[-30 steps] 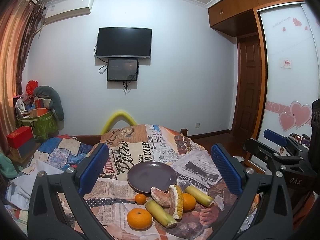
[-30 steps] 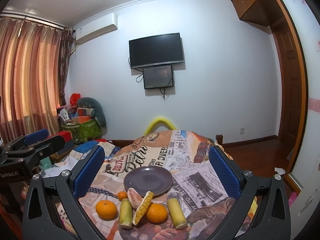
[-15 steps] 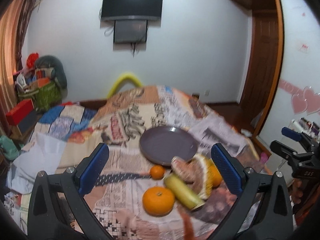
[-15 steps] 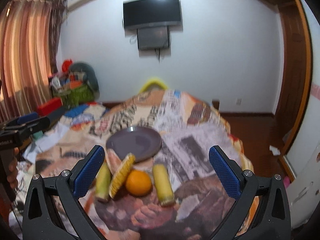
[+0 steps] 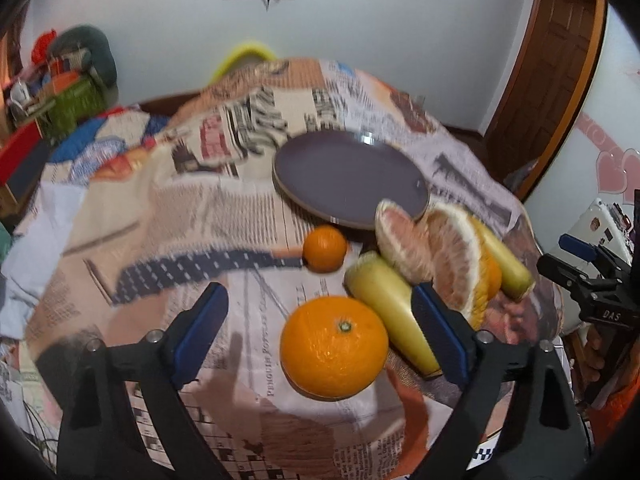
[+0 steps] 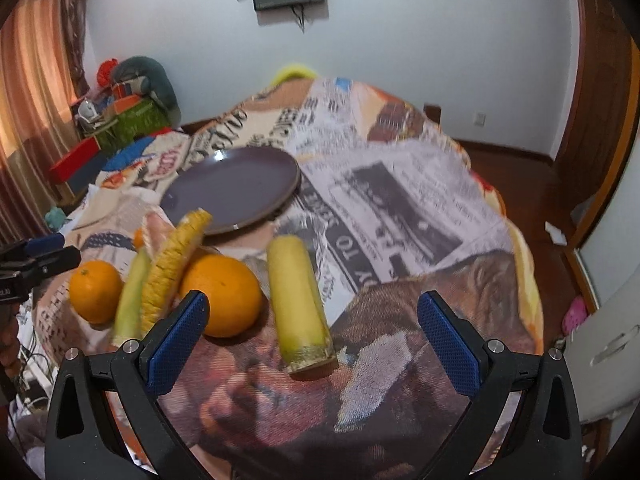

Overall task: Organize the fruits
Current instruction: 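Grasp the large orange with the left gripper while the right gripper grasps a yellow-green stalk piece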

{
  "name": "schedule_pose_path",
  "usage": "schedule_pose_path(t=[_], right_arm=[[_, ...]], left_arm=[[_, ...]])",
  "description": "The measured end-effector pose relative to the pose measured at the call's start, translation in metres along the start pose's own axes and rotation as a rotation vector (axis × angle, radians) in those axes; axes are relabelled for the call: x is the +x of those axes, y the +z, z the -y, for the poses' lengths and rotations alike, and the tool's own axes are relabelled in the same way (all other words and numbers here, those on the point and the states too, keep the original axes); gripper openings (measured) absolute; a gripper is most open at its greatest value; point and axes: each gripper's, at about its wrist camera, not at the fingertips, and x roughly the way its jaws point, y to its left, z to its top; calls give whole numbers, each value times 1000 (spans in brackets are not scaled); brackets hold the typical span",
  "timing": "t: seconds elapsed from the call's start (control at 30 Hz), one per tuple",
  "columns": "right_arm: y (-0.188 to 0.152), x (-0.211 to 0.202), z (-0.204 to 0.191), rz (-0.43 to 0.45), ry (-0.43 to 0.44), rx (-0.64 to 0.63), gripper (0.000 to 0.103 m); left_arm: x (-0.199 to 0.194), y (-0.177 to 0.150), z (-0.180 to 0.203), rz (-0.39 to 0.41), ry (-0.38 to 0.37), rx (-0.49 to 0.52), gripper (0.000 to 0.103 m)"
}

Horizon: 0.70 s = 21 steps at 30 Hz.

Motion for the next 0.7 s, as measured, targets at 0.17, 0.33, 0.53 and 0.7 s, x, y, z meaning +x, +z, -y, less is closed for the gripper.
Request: schedule_pose_path(t=[0.17, 0.33, 0.53, 0.7], right_arm=[[0, 24, 6, -50, 8, 2, 90], [0, 43, 6, -97, 53, 4, 70], [-4, 51, 2, -127, 120, -11, 43], [-4, 46, -3, -122, 120, -56, 34]], left_arm=[[19, -6, -1, -46, -14, -7, 91], [32, -12, 0, -83, -14, -10, 90], [40, -16, 1, -105, -13, -8, 84], [39, -17, 0, -109, -30, -13, 79]])
